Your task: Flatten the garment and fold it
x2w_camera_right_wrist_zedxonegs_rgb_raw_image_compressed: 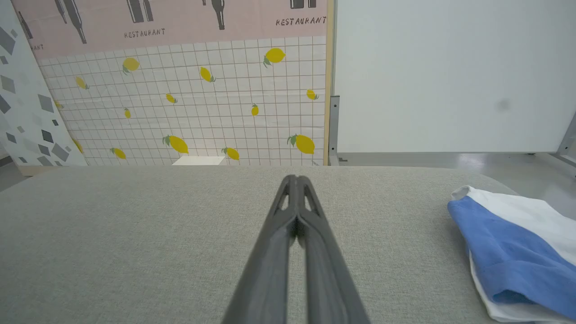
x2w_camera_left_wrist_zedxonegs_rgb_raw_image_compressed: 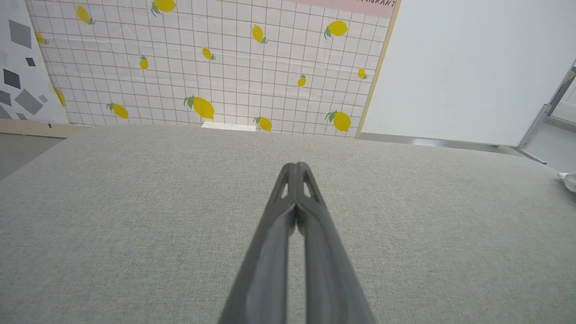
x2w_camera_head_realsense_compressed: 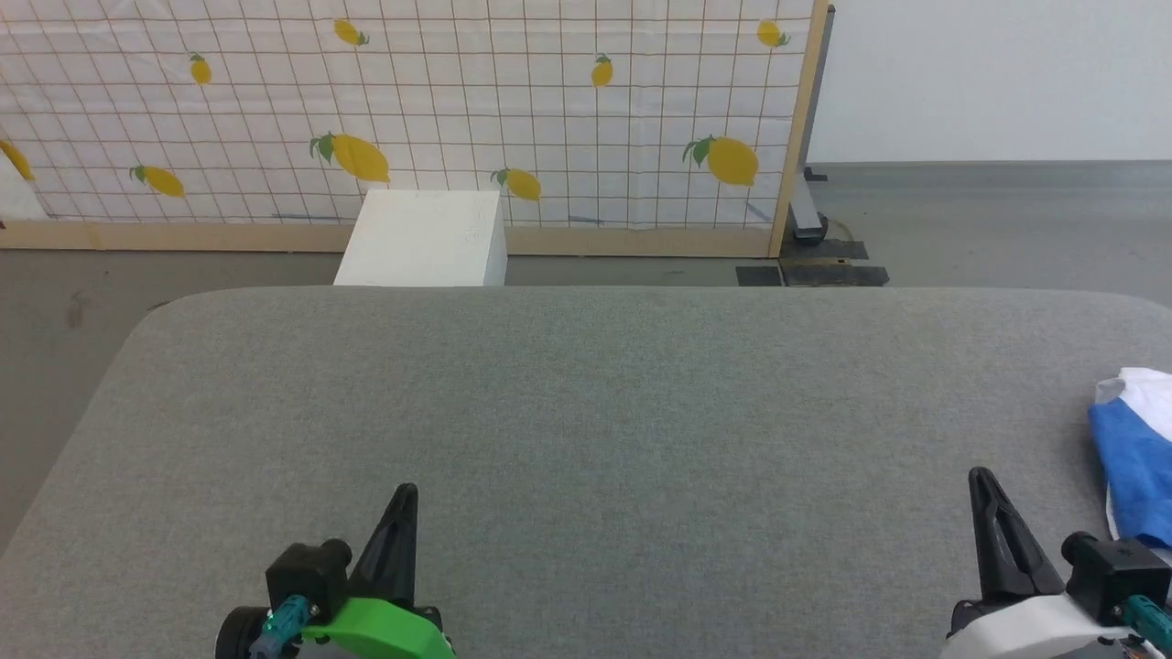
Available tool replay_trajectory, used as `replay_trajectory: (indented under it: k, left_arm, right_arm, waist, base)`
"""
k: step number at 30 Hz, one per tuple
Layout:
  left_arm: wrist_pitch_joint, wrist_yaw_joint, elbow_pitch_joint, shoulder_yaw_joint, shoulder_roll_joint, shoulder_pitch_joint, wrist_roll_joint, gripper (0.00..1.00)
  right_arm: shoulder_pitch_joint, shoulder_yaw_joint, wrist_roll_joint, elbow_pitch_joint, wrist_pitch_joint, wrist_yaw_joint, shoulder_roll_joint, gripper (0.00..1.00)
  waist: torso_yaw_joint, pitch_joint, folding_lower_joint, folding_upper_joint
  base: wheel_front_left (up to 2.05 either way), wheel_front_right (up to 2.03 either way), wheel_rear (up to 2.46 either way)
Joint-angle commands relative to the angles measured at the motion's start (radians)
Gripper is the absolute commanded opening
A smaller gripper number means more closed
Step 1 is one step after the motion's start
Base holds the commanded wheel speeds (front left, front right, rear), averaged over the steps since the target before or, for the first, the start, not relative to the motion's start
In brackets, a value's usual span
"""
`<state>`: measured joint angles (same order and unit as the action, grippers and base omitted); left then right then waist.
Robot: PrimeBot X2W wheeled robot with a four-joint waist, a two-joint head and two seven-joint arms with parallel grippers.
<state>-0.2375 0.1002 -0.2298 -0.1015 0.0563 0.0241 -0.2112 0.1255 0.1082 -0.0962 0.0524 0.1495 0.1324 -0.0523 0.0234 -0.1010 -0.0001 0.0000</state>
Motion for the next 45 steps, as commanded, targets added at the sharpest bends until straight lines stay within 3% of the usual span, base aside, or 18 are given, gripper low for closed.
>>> replay_trajectory:
  k: [1, 45]
  left_arm:
    - [0.008, -0.005, 0.009, 0.006, -0.001, -0.002, 0.01, 0.0]
    - [0.1, -0.044, 0.098, 0.044, -0.003, -0.011, 0.091, 0.0]
  right_arm:
    - [-0.011, -0.004, 0.008, -0.004, -0.003, 0.0, 0.0, 0.0]
    - [-0.057, -0.046, 0.044, -0.024, -0.062, -0.001, 0.001, 0.0]
  waist:
    - [0.0, 0.001, 0.0001, 0.0]
    - [-0.01, 0.042, 0.0001, 0.0]
  base:
    - [0.0, 0.0, 0.0]
    - [0.0, 0.0, 0.0]
